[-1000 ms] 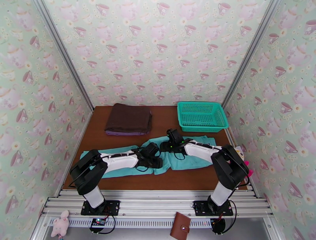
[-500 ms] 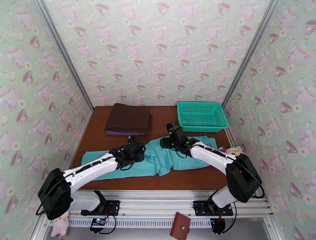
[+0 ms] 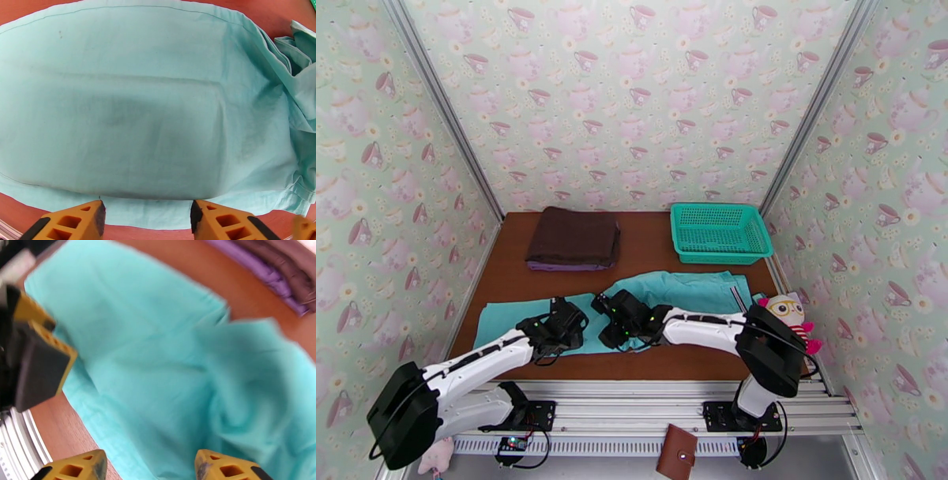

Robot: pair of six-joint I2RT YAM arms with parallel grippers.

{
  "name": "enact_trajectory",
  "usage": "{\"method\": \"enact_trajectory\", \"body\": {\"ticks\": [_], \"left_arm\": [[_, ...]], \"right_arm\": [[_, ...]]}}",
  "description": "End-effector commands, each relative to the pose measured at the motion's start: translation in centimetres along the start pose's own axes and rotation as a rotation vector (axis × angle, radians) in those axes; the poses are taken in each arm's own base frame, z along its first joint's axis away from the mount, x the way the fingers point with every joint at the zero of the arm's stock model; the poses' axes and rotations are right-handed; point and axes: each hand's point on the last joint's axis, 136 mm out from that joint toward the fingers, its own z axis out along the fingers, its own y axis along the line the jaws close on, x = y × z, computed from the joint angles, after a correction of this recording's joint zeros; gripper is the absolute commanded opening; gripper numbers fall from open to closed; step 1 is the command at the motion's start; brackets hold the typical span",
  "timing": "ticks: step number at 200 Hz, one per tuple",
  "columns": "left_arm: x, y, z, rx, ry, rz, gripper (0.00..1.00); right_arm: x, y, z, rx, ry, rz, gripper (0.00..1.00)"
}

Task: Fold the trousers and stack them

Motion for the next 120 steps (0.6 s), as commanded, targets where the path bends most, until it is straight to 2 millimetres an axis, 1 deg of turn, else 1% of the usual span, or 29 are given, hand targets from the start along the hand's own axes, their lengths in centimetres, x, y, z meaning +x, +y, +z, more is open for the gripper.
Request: {"method": "enact_trajectory", "body": {"ticks": [1, 14, 25, 37, 78, 88, 107, 120], "left_arm": [[-0.7, -0.2, 0.4, -0.007, -0.019, 0.000, 0.63], [-0.8, 0.6, 0.5, -0.044, -0.029, -0.032, 0.61], [-1.0, 0.8, 0.5, -0.048, -0.043, -0.053, 0.58], [-1.1, 1.1, 0.3, -0.045, -0.058, -0.073, 0.57], [-2.4, 2.4, -1.3, -0.024, -0.118, -0.134, 0.57], [-2.5, 2.7, -1.7, -0.022, -0.126, -0.140, 0.58], [-2.5, 3.9, -2.2, -0.037, -0.148, -0.168, 0.58], [-2.6, 4.4, -2.6, -0.030, -0.166, -0.195, 0.59]], "right_arm": [[-0.1, 1.0, 1.2, 0.002, 0.012, -0.056, 0.61], [0.5, 1.2, 2.0, 0.016, 0.035, -0.068, 0.60], [0.9, 1.1, 2.4, 0.034, 0.044, -0.069, 0.59], [1.0, 0.8, 2.7, 0.058, 0.045, -0.062, 0.57], [0.9, 0.0, 3.0, 0.105, 0.046, -0.050, 0.43], [0.8, 0.0, 3.1, 0.106, 0.047, -0.052, 0.40], [0.7, 0.0, 3.3, 0.108, 0.049, -0.055, 0.27], [0.6, 0.0, 3.4, 0.108, 0.051, -0.059, 0.25]]}}
